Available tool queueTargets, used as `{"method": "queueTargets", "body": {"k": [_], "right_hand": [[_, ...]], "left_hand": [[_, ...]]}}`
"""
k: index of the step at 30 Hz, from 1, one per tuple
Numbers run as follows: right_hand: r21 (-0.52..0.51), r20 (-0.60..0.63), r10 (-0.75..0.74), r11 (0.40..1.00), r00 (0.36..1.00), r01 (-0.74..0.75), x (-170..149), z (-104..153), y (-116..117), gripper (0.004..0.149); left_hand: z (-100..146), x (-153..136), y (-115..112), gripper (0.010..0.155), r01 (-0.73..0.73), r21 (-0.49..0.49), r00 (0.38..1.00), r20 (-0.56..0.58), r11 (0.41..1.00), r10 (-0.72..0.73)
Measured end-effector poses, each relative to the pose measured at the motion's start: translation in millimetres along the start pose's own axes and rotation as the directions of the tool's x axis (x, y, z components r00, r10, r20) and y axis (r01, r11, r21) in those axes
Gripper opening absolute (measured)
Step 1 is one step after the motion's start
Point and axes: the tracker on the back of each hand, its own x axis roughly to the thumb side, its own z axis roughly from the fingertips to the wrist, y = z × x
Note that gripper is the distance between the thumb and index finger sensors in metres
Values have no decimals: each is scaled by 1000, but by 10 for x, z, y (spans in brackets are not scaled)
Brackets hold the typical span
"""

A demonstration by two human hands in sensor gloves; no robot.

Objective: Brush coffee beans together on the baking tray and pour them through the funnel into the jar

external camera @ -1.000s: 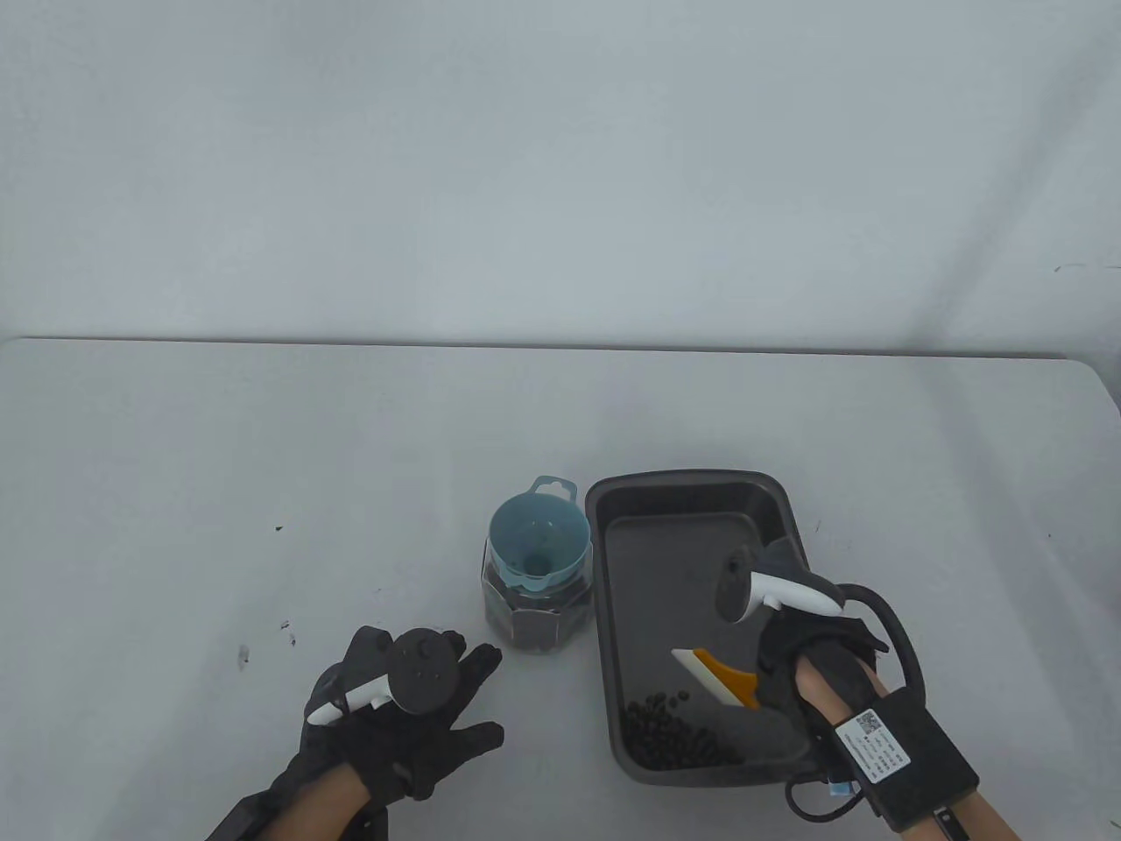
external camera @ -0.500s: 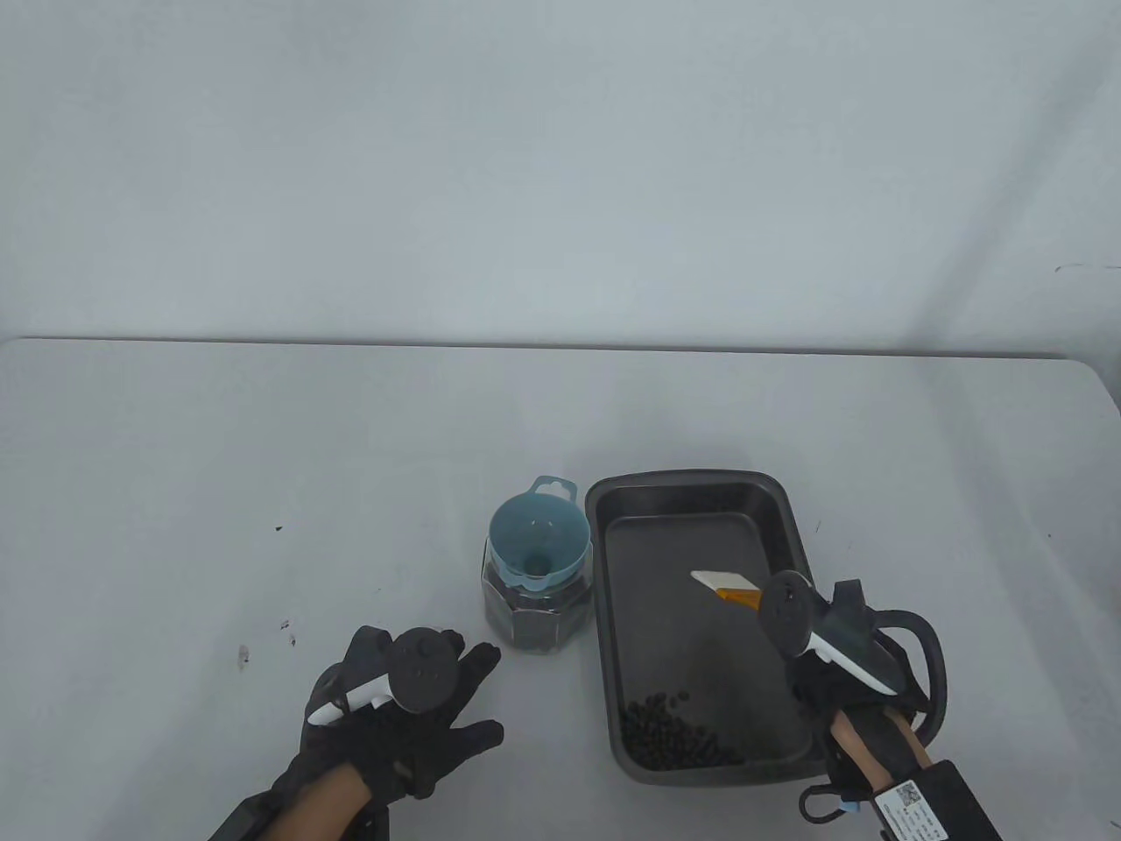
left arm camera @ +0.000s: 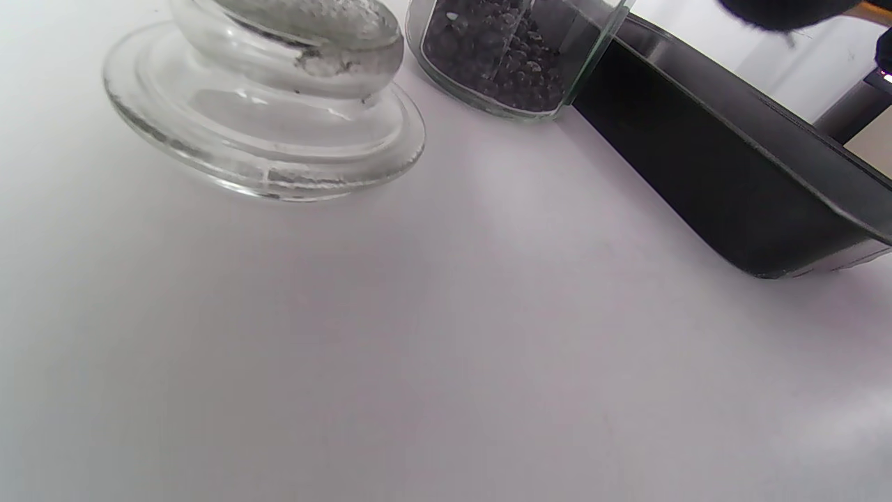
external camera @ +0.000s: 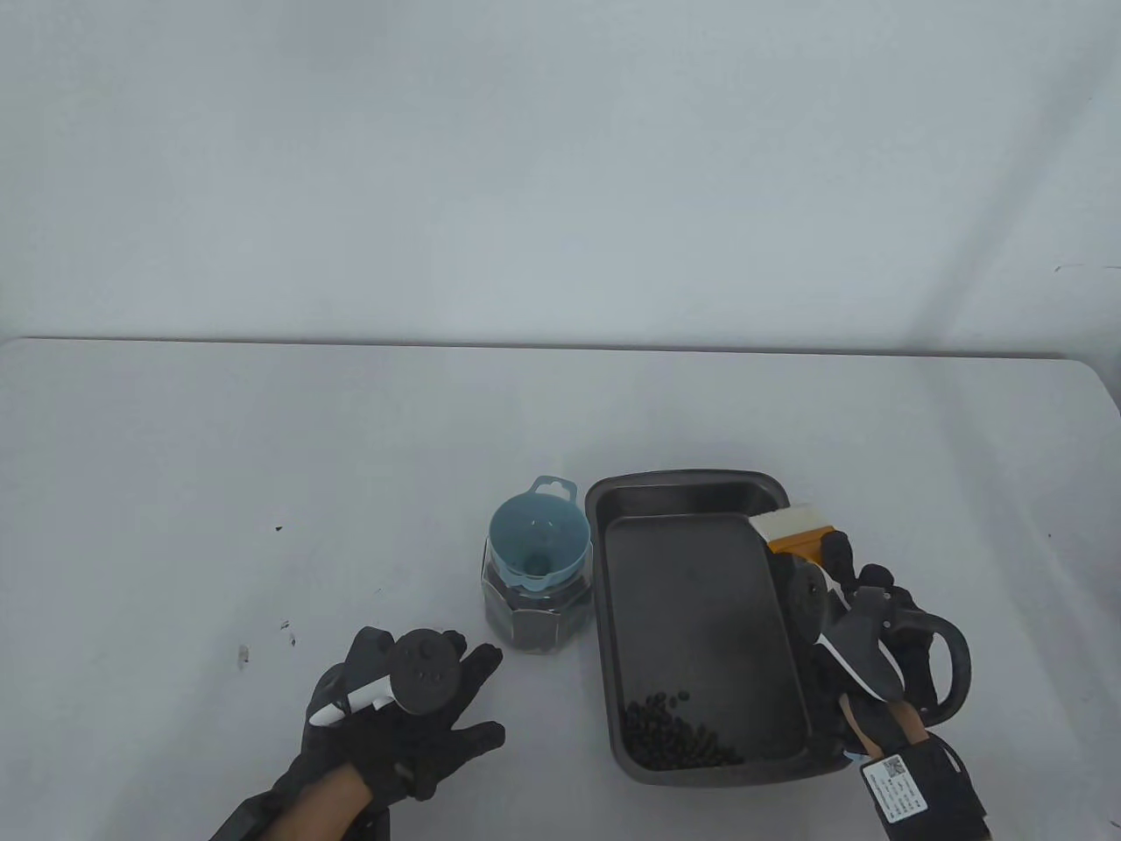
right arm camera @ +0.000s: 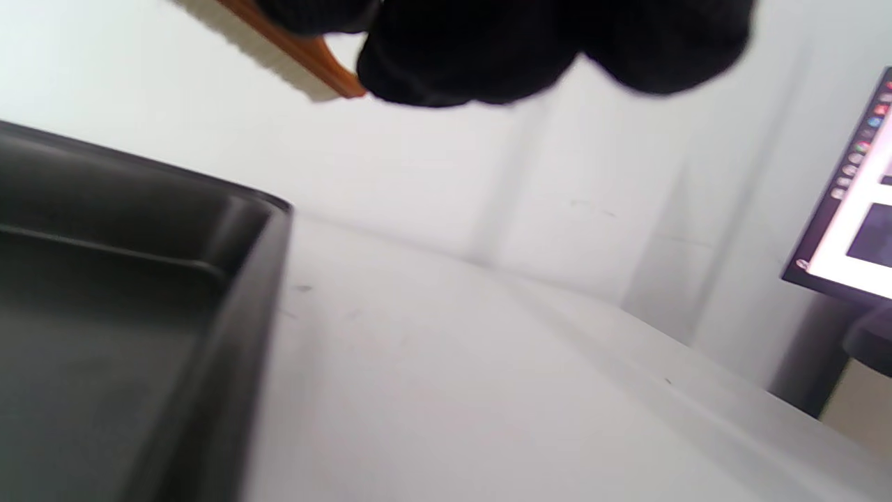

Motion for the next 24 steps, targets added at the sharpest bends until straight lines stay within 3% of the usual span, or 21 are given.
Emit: {"method": "queueTargets", "body": {"k": [9, 14, 24], "right_hand": [[146, -121, -31, 988, 992, 48, -321, -217, 241, 58], [179, -71, -26, 983, 997, 38, -440, -343, 338, 58], [343, -137, -81, 931, 987, 124, -616, -429, 674, 58]], "left_hand": [[3, -2, -3, 87, -1, -2, 1000, -3, 1000, 1], [1, -5, -4, 87, -3, -3, 1000, -7, 1000, 3], [-4, -12, -2, 87, -6, -6, 1000, -14, 1000, 6]]}}
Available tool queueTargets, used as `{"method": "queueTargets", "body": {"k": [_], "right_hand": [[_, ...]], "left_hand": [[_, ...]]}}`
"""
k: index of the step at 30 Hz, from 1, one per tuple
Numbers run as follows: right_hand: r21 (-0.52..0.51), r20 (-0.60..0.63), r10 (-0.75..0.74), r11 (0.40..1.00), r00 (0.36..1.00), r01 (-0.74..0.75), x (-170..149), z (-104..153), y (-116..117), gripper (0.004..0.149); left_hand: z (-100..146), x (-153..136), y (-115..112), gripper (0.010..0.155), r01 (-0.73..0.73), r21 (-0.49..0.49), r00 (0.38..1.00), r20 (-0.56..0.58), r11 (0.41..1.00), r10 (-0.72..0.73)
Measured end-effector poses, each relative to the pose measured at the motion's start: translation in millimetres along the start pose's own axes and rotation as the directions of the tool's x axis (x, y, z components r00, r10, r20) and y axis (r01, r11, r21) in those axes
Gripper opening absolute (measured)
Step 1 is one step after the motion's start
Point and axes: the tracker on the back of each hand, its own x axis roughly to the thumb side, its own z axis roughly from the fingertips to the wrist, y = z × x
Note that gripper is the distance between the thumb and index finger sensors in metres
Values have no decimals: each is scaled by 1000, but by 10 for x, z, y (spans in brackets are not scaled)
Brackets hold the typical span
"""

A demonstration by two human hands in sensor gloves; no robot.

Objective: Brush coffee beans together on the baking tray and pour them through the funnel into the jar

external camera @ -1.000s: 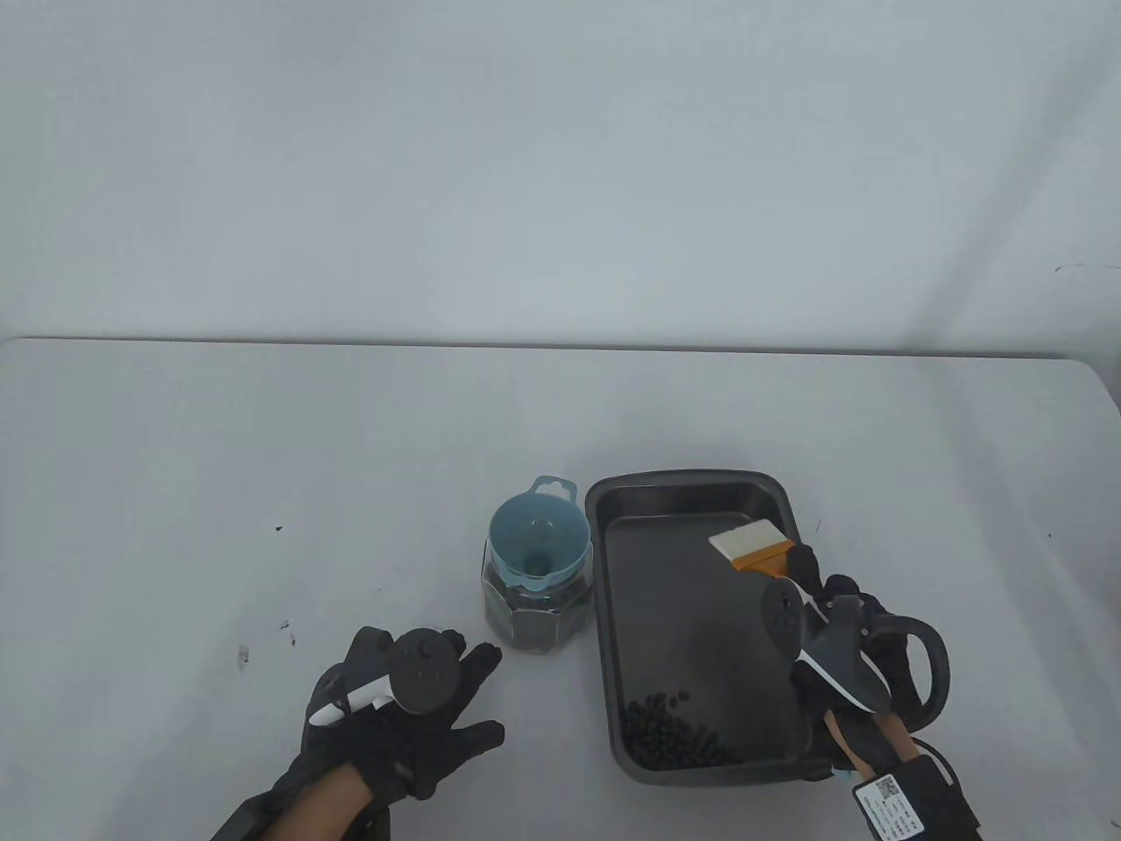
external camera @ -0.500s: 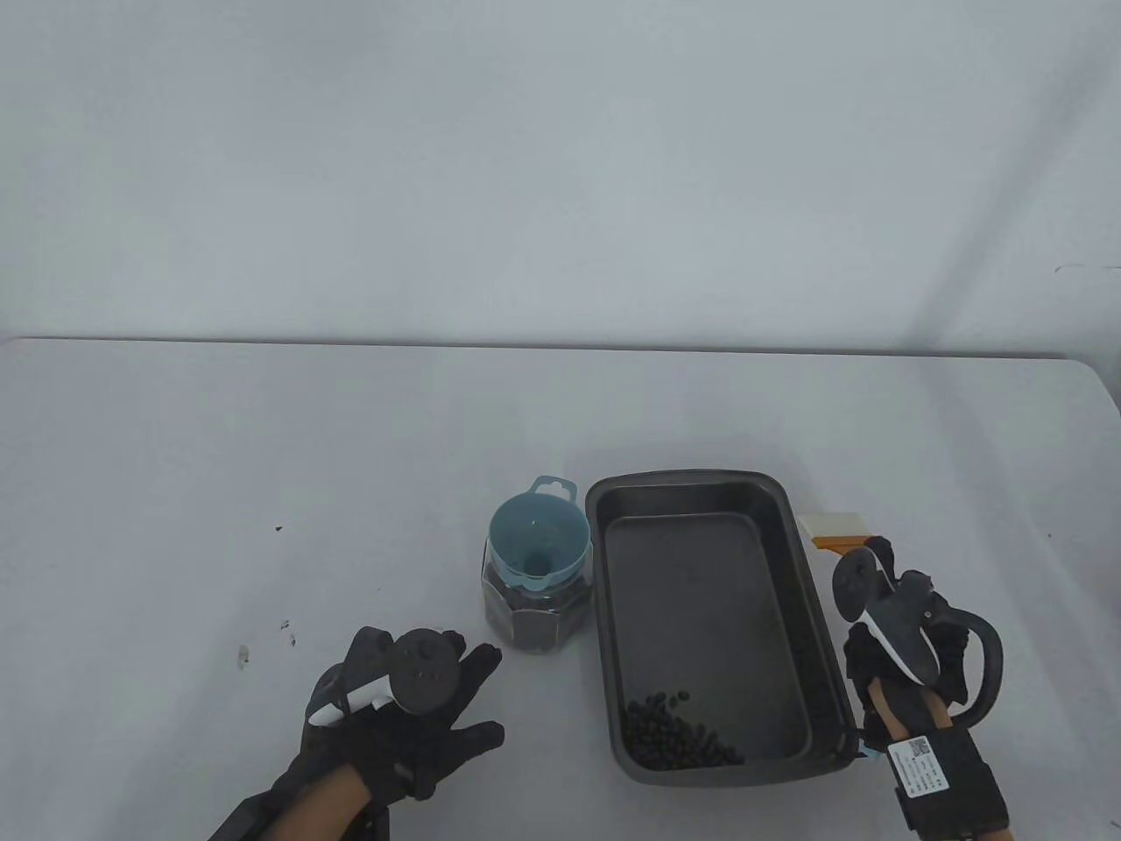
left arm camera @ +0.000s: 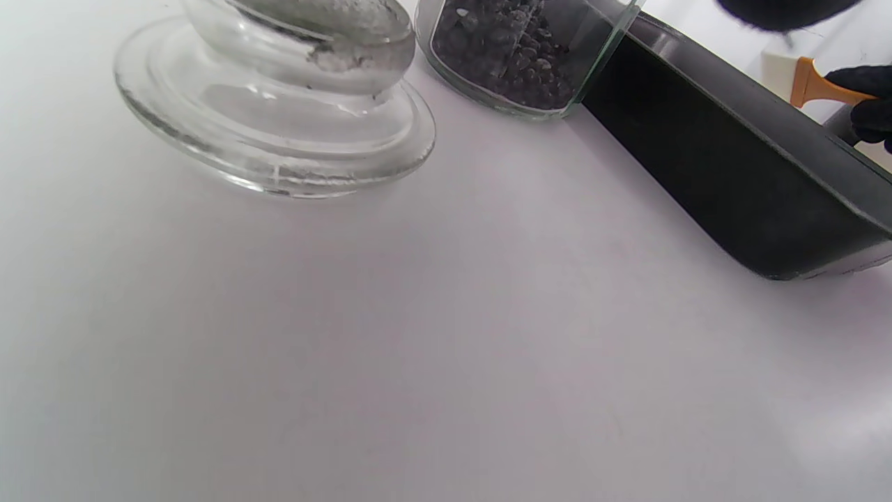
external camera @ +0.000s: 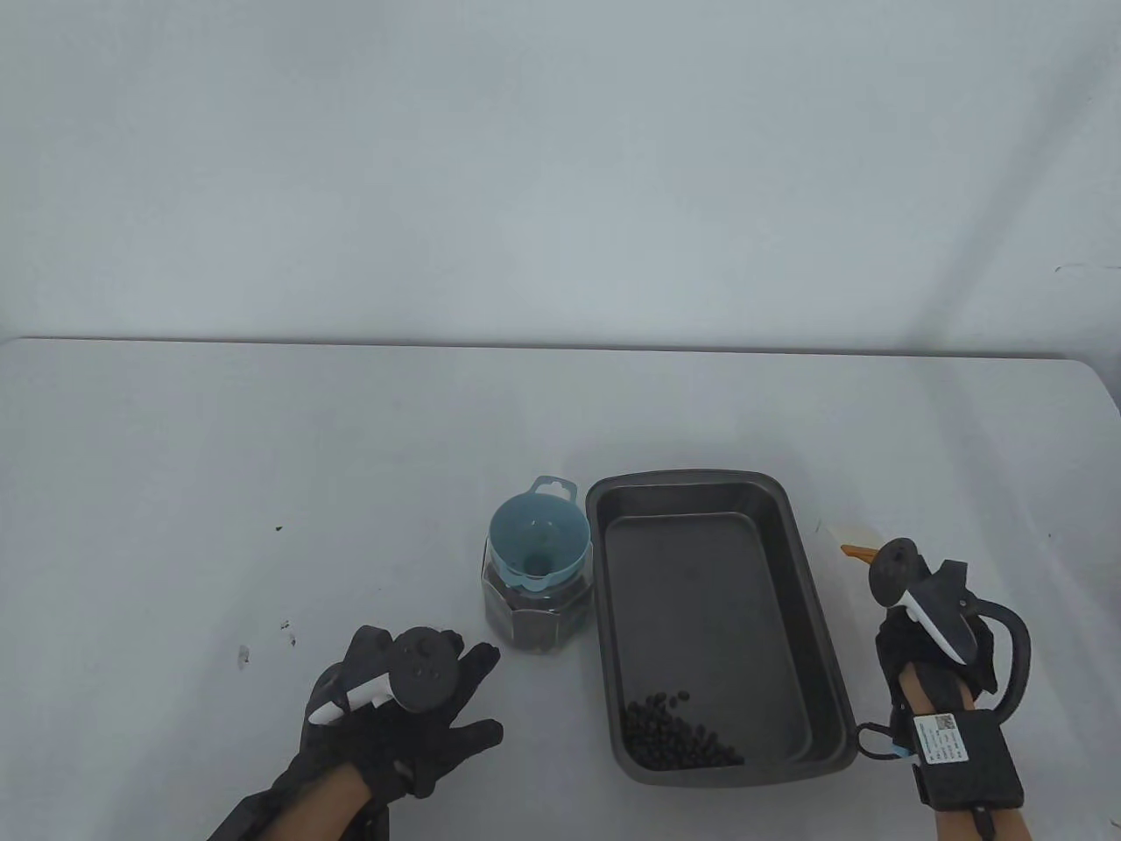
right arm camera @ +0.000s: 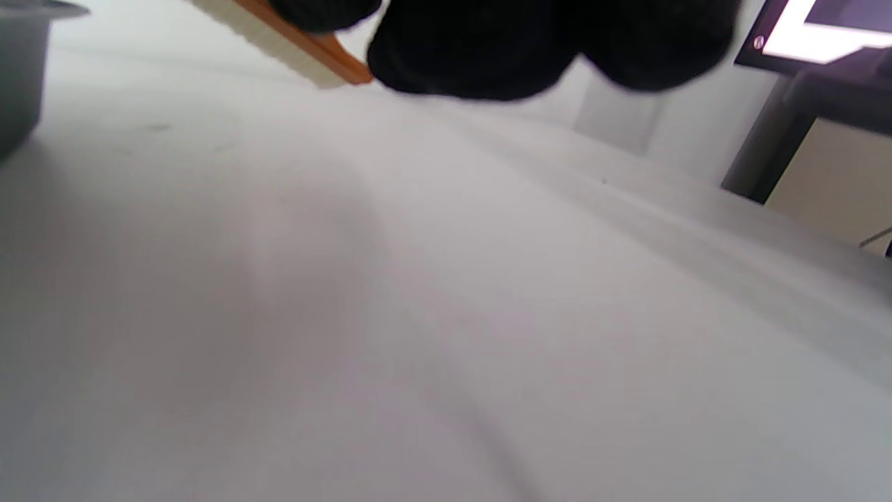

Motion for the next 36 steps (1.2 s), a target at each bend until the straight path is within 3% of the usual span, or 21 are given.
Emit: {"method": "queueTargets", "body": {"k": [3, 5, 8, 12, 18, 29, 36], "right_hand": [[27, 15, 25, 999, 1000, -26, -28, -32, 86, 58], [-98, -5, 45, 994, 999, -45, -24, -28, 159, 58], [-36, -5, 71, 997, 997, -72, 17, -36, 279, 58], [-29, 8, 68, 997, 998, -67, 77, -51, 391, 57], [-32, 19, 97, 995, 995, -97, 122, -56, 432, 58], [95, 37, 89, 991, 995, -92, 144, -29, 528, 65], [160, 74, 168, 971, 983, -178, 262, 20, 568, 63]], "left_hand": [[-2, -1, 1, 87, 2, 0, 1000, -1, 1000, -2], [-4, -2, 1, 87, 2, -1, 1000, -3, 1000, -2], [-7, -4, 1, 87, 2, -1, 1000, -6, 1000, -2], [-9, -7, 1, 87, 2, 0, 1000, -10, 1000, -2], [-13, -11, 5, 87, 0, 0, 1000, -13, 1000, 0], [-16, -13, 7, 87, -1, -1, 1000, -15, 1000, 1], [-16, -9, 6, 87, 2, 2, 1000, -14, 1000, -2]]}}
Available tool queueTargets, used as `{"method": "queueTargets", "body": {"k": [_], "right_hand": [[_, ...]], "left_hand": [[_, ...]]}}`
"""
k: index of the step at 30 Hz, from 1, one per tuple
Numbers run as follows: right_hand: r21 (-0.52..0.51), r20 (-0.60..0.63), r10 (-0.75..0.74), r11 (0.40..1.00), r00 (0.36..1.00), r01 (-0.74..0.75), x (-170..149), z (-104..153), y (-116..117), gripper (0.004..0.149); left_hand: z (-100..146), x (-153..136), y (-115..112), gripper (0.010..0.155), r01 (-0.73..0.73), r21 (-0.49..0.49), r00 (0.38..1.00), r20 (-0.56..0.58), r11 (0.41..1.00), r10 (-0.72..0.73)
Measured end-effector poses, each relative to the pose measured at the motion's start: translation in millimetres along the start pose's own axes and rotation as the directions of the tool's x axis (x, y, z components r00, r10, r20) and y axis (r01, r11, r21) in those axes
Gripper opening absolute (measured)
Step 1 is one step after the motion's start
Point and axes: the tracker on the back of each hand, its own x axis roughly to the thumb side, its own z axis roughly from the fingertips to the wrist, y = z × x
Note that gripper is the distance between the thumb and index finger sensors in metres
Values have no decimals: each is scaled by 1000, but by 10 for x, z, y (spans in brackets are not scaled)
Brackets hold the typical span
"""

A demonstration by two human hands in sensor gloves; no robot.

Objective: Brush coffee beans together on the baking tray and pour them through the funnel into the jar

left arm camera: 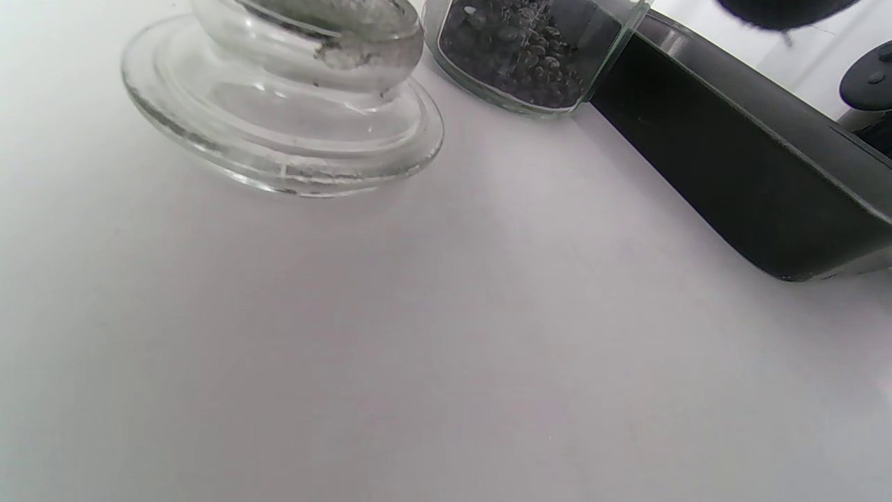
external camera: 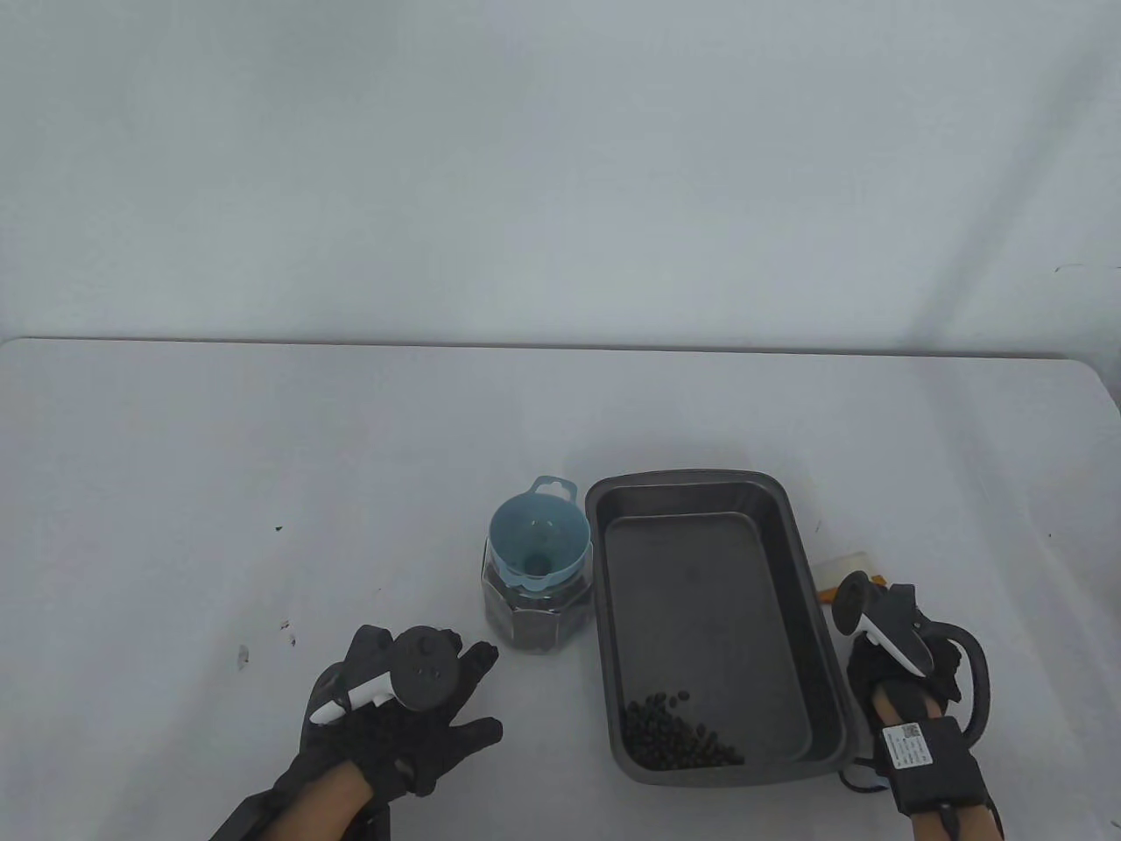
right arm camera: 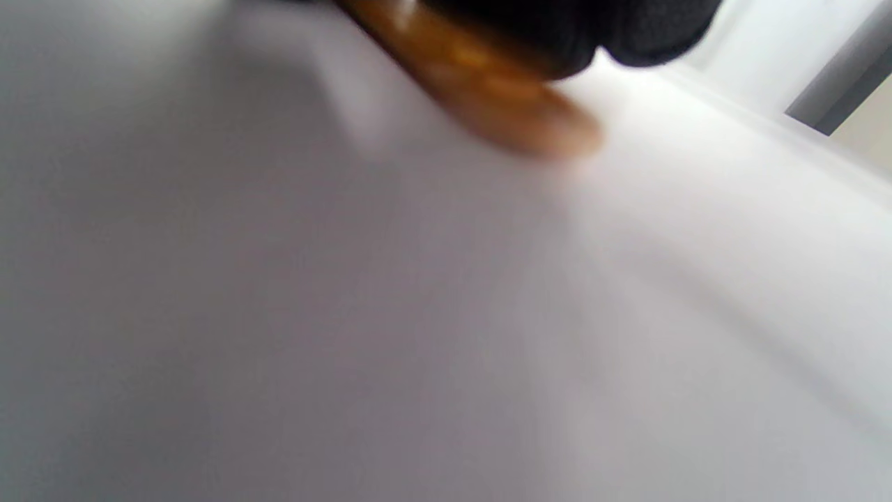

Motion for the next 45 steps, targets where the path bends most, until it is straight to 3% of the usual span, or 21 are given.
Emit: {"method": "queueTargets", "body": {"k": [12, 19, 24, 26, 34, 45], "right_hand": [[-28, 36, 13, 1000, 999, -12, -26, -20, -2, 64], [55, 39, -138, 989, 990, 136, -187, 1, -165, 73], [-65, 47, -221, 973, 974, 224, -358, 74, -348, 75], [5, 34, -308, 951, 951, 308, -422, 108, -404, 77], [62, 83, -573, 820, 815, 570, -628, 199, -557, 79], [127, 150, -627, 779, 765, 613, -192, 419, -386, 83]], "left_hand": [[1, 0, -3, 87, -2, 0, 1000, 1, 1000, 2], [2, -1, -3, 87, -2, 0, 1000, 2, 1000, 2], [4, 0, -3, 87, -1, 3, 1000, 3, 1000, 1], [3, 0, -3, 87, 1, 3, 1000, 3, 1000, -1], [3, 1, -2, 87, 2, 6, 1000, 4, 1000, -2], [3, 4, -5, 87, 4, 6, 1000, 6, 1000, -4]]}}
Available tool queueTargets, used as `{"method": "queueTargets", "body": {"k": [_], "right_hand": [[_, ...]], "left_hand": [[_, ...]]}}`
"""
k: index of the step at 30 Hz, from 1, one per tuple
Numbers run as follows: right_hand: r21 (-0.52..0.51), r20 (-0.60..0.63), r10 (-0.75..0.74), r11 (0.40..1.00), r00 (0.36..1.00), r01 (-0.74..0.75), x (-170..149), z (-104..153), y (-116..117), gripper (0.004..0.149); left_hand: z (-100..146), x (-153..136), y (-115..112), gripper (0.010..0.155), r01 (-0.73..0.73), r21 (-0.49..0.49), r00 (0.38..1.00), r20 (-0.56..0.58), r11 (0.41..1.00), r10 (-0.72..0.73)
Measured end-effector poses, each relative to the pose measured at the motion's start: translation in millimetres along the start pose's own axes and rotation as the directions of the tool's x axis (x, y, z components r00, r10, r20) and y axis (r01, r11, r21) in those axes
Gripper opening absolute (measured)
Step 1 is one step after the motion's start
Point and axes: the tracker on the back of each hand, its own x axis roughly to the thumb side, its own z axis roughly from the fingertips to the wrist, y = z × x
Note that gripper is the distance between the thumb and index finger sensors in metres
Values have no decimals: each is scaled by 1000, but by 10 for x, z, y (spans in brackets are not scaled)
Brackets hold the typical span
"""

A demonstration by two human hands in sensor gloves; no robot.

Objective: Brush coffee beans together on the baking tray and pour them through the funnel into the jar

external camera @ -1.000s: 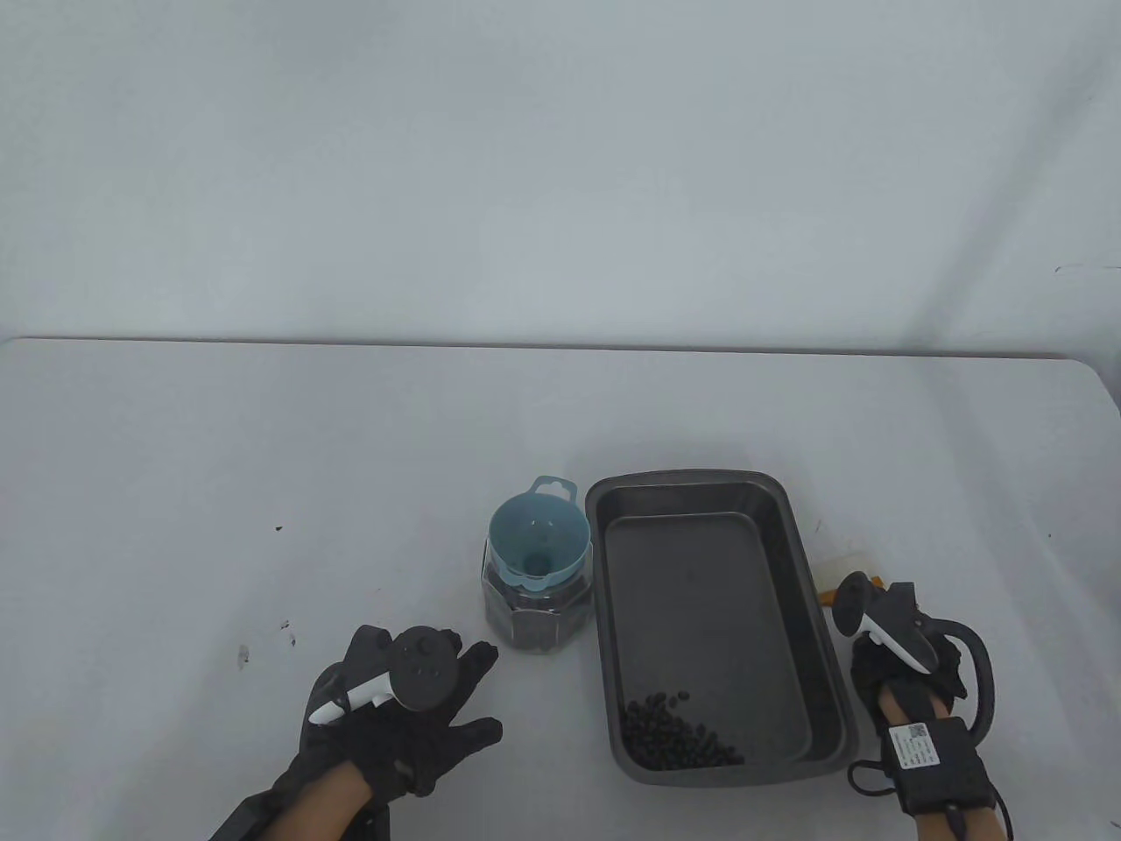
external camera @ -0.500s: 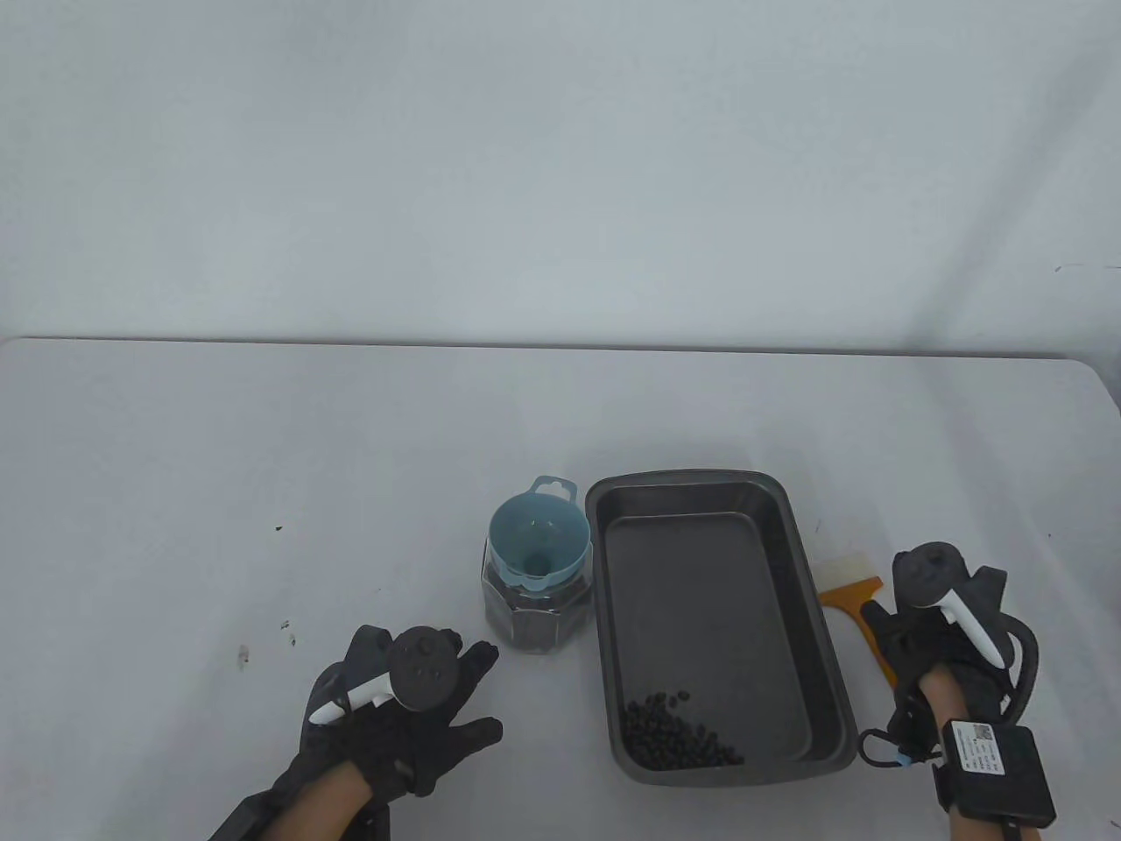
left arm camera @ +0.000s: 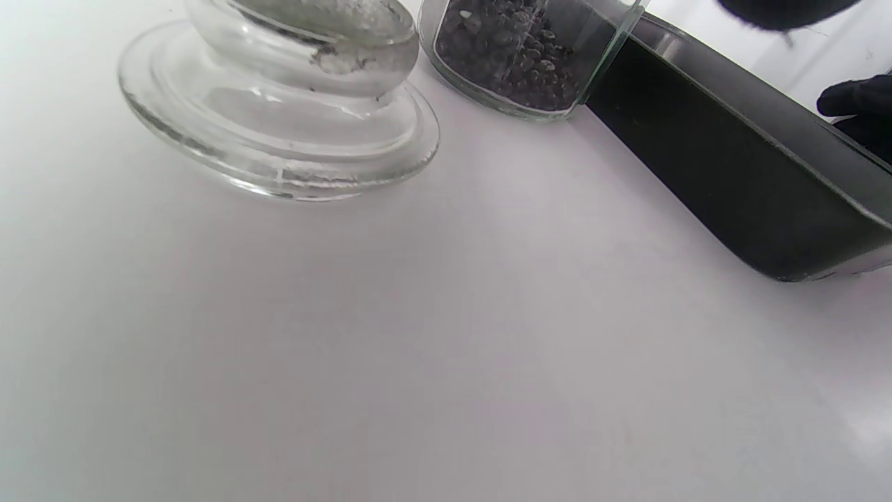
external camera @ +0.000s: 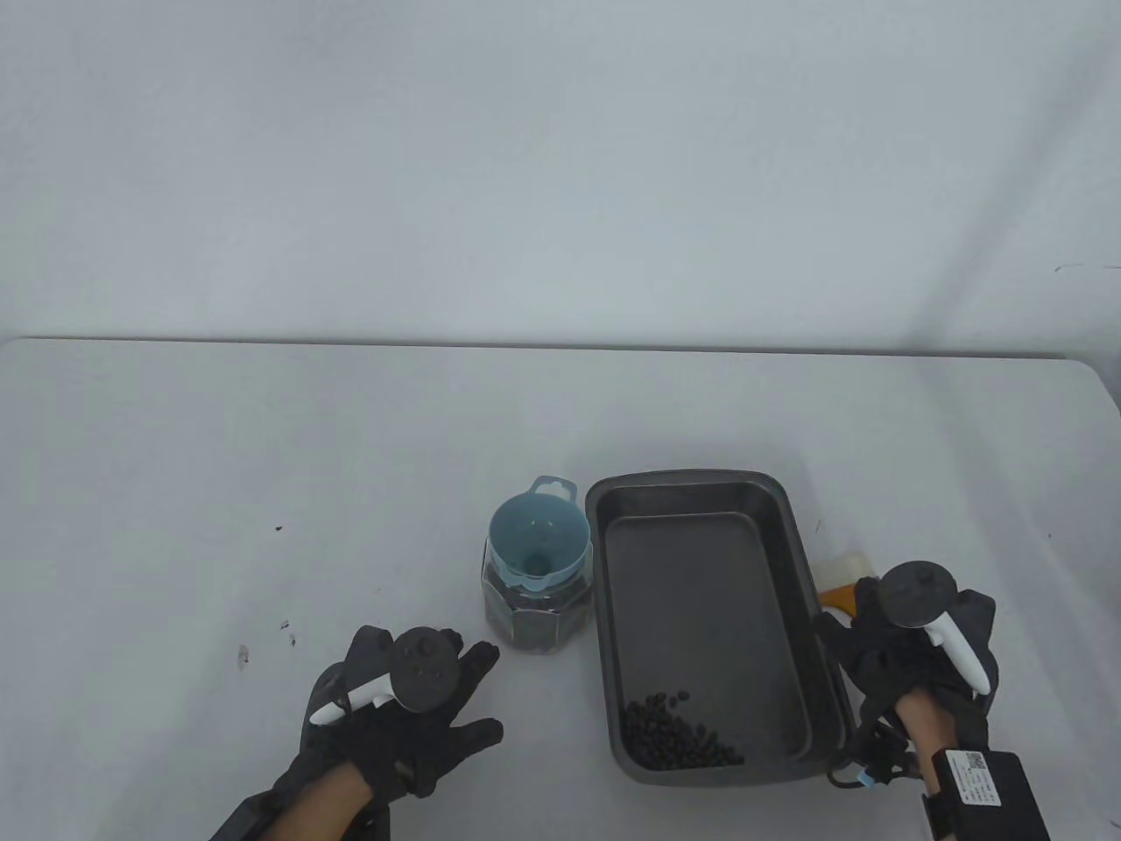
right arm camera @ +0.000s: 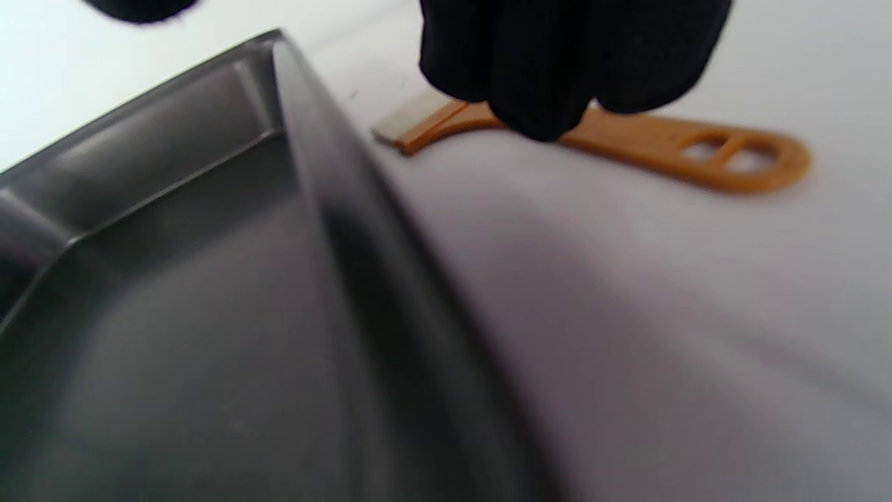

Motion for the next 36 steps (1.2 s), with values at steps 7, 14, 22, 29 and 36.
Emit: {"method": "queueTargets", "body": {"k": [7, 14, 22, 29, 36], "right_hand": [[14, -24, 32, 999, 999, -32, 113, -7, 119, 68], [97, -76, 80, 993, 994, -73, 103, -49, 222, 41], [162, -103, 17, 987, 995, 0, 36, -80, 276, 26], [202, -104, -35, 978, 994, 56, -7, -94, 281, 20], [236, -103, -150, 957, 983, 171, -51, -70, 258, 16]], "left_hand": [[2, 0, 3, 87, -2, 5, 1000, 5, 1000, 2], [8, 1, 3, 87, -1, 10, 1000, 10, 1000, 1], [9, 2, -1, 87, -1, 9, 1000, 10, 1000, 1], [11, -2, -1, 87, -4, 9, 1000, 9, 1000, 4], [10, -2, -1, 87, -4, 9, 1000, 13, 1000, 4]]}}
